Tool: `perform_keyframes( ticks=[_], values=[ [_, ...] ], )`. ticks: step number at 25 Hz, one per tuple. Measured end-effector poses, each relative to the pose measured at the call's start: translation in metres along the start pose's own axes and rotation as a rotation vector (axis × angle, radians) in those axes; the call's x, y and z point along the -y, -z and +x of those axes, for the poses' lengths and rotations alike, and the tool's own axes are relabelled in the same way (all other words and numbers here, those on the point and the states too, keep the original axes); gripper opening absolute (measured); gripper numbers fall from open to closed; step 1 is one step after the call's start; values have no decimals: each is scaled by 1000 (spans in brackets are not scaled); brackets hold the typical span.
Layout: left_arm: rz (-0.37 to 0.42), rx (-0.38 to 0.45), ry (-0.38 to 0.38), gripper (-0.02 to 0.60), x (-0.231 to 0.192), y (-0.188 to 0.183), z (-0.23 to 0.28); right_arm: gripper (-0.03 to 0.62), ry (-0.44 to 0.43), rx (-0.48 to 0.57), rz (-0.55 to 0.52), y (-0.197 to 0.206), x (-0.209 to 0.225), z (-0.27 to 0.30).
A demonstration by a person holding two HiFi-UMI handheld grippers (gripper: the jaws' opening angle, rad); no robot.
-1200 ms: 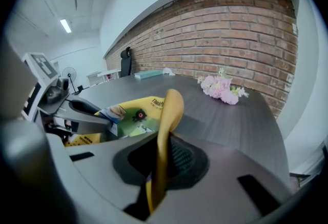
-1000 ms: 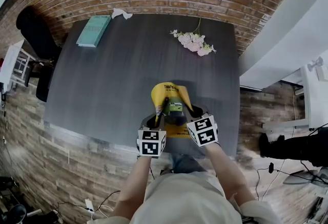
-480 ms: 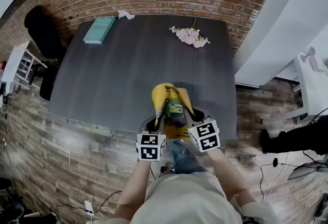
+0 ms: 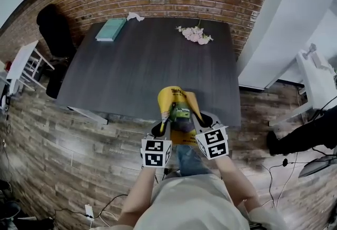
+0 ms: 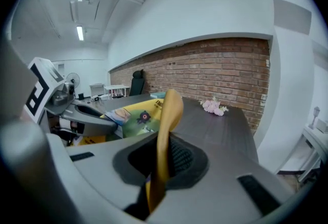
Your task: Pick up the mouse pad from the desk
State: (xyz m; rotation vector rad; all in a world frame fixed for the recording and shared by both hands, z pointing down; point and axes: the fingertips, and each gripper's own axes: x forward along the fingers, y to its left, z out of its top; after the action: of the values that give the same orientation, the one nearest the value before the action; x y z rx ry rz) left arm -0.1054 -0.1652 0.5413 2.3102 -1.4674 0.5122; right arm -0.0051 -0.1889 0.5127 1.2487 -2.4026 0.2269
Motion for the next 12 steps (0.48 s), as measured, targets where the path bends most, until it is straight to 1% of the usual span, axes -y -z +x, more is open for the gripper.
perform_keyframes(
  ticks=[12],
  values=[
    [-11,63,28,32,30,5,-80,26,23,72,-14,-8,-48,-76]
  ],
)
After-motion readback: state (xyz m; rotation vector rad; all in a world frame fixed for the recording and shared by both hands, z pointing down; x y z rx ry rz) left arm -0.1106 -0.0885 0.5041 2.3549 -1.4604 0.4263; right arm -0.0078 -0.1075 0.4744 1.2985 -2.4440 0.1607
